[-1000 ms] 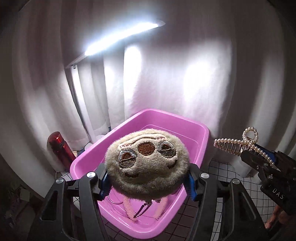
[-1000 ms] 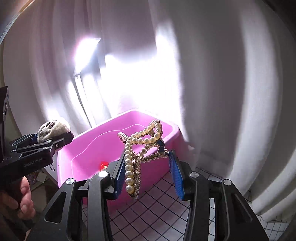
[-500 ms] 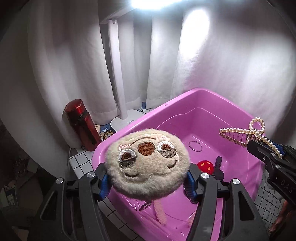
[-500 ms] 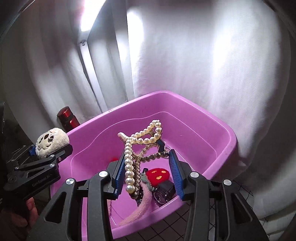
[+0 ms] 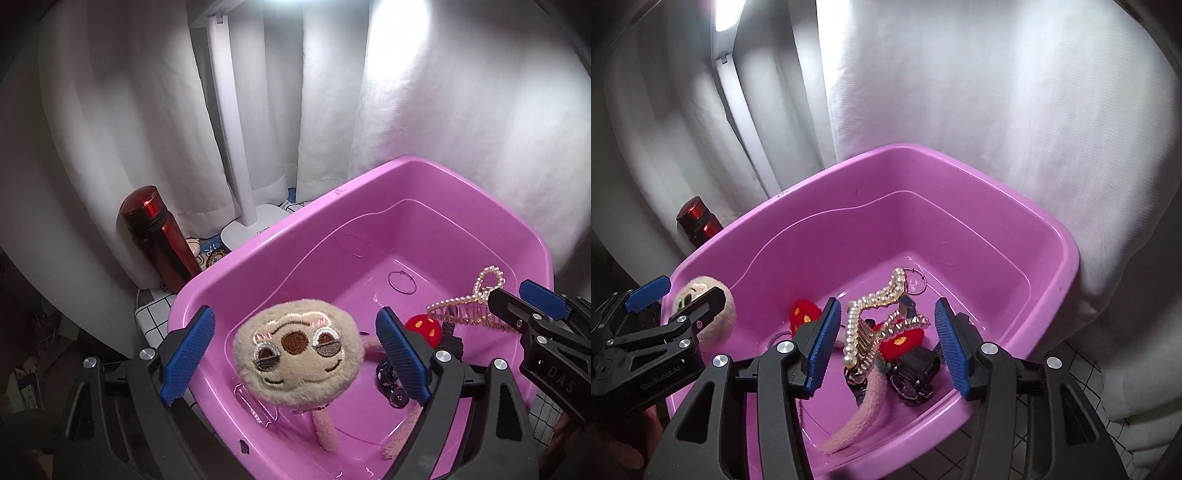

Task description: Organize jewelry

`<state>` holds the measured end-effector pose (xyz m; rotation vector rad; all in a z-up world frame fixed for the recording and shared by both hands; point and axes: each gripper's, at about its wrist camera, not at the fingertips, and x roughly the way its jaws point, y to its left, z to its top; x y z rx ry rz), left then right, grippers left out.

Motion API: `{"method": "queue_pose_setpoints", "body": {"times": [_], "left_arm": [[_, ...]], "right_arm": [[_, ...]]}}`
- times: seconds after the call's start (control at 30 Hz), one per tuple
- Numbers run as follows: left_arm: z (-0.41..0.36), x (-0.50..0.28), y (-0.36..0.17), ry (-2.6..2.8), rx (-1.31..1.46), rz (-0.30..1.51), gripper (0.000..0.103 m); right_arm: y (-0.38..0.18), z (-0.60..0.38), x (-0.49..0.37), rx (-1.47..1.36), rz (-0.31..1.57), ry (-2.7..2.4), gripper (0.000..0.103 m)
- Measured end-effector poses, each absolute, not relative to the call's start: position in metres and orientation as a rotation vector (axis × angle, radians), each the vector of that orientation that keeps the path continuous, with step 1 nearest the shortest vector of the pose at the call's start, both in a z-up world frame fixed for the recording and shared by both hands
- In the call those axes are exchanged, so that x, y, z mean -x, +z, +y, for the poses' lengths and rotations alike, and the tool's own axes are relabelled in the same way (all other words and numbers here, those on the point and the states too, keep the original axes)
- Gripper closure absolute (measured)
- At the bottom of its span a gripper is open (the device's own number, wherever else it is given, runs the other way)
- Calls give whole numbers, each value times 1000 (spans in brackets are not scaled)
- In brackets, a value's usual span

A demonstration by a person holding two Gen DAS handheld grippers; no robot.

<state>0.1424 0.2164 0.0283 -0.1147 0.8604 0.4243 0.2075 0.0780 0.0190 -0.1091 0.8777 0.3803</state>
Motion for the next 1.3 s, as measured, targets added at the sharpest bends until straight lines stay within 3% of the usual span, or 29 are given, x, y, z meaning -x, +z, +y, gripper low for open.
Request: {"method": "queue_pose_setpoints", "body": {"times": [1.3], "left_arm": [[212,-117,36,474,114,895,8]], "right_arm": [[40,67,-167,146,790,332,43]]}}
